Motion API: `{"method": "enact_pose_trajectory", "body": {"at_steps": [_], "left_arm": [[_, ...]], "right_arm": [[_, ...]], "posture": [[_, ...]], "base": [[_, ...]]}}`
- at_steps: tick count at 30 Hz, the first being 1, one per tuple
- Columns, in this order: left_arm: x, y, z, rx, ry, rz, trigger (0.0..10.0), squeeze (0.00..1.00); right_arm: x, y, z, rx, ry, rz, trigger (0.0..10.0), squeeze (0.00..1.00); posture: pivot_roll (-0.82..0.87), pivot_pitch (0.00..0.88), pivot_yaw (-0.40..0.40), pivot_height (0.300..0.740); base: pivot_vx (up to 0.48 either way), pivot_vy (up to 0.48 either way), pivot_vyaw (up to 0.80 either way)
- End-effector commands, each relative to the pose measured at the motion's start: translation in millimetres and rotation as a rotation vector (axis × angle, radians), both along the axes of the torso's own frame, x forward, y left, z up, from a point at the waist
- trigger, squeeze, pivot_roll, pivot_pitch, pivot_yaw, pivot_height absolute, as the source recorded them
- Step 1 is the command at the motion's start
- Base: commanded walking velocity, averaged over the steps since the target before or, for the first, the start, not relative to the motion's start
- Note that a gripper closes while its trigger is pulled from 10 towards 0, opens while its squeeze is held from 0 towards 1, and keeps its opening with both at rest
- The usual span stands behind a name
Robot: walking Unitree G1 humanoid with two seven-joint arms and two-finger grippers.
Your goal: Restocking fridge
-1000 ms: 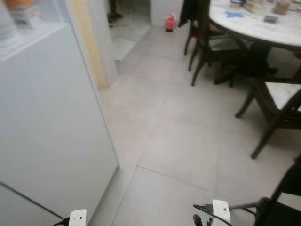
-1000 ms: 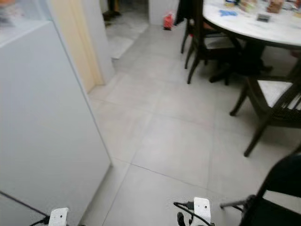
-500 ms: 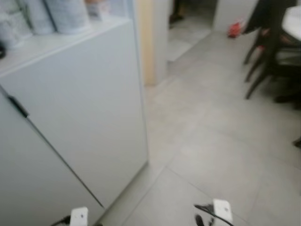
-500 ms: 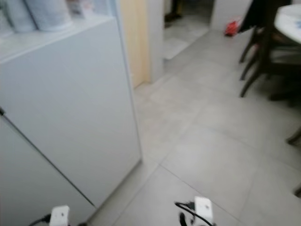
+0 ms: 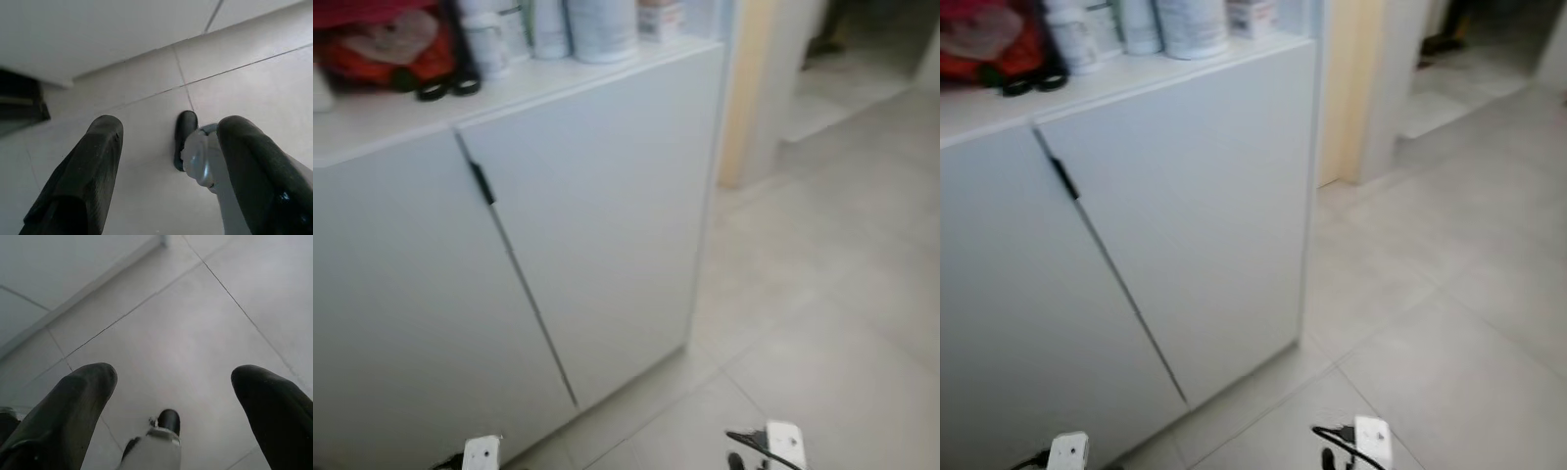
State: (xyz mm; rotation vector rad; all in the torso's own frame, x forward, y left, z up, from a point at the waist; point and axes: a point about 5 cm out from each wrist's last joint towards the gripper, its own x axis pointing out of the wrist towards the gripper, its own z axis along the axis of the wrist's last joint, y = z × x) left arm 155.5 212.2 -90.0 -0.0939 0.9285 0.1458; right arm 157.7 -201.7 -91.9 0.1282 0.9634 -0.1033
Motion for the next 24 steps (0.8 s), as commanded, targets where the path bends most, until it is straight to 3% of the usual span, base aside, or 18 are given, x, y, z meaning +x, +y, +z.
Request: {"method": "enact_pose_trajectory", "body": {"at_steps": [1, 17, 24], "left_arm": [[44.3, 6.1, 18.2, 0.041, 0.024, 0.047, 10.0, 0.00], [41.7, 6.7, 16.9, 0.042, 0.032, 0.036, 10.0, 0.00], [42.3, 6.2, 17.1, 0.040, 0.030, 0.040, 10.0, 0.00]], "right_arm": [[6.1, -13.5, 3.6, -0.038, 0.070, 0.101, 10.0, 0.00], [7.8, -12.6, 4.1, -0.029, 0.065, 0.087, 10.0, 0.00], [7.8, -12.7, 4.0, -0.009, 0.059, 0.037, 10.0, 0.00]], "posture": [[-0.03, 0.000, -0.013, 0.740], [-0.03, 0.000, -0.006, 0.740], [-0.02, 0.000, -0.009, 0.740]], "base": [[0.000, 0.000, 0.80], [0.000, 0.000, 0.80], [0.000, 0.000, 0.00]]}}
